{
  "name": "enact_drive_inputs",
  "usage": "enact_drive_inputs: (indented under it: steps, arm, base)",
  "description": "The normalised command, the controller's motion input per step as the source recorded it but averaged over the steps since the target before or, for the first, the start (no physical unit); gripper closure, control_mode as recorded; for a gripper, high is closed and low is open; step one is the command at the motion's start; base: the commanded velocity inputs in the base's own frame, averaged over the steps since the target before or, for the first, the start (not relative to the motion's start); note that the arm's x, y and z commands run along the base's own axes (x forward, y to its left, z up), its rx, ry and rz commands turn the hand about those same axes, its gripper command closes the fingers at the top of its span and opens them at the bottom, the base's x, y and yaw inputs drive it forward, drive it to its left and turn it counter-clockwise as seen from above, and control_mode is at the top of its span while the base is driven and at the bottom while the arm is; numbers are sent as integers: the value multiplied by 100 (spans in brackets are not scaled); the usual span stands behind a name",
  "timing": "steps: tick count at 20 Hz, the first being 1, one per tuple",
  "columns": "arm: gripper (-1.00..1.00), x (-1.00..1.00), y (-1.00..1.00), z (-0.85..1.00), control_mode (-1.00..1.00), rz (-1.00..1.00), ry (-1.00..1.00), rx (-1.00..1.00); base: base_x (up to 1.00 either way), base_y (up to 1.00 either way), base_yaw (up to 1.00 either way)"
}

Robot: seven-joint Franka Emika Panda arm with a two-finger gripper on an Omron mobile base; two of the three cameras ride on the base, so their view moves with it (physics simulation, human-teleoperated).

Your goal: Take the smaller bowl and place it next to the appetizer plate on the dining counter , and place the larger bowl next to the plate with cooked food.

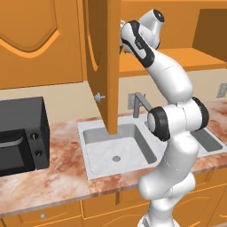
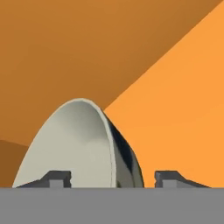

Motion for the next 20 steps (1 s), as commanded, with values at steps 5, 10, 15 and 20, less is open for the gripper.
enact_drive_inputs:
  steps: [5, 10, 15, 20]
  arm:
    - [100, 0, 0, 0, -100, 0, 0, 0]
    - [100, -41, -6, 0, -100, -2, -2, 1]
    - [100, -99, -47, 1, -100, -2, -10, 8]
    - [100, -100, -66, -9, -100, -1, -8, 11]
  base:
    - [0, 0, 0]
    - [0, 0, 0]
    - [0, 0, 0]
    - [0, 0, 0]
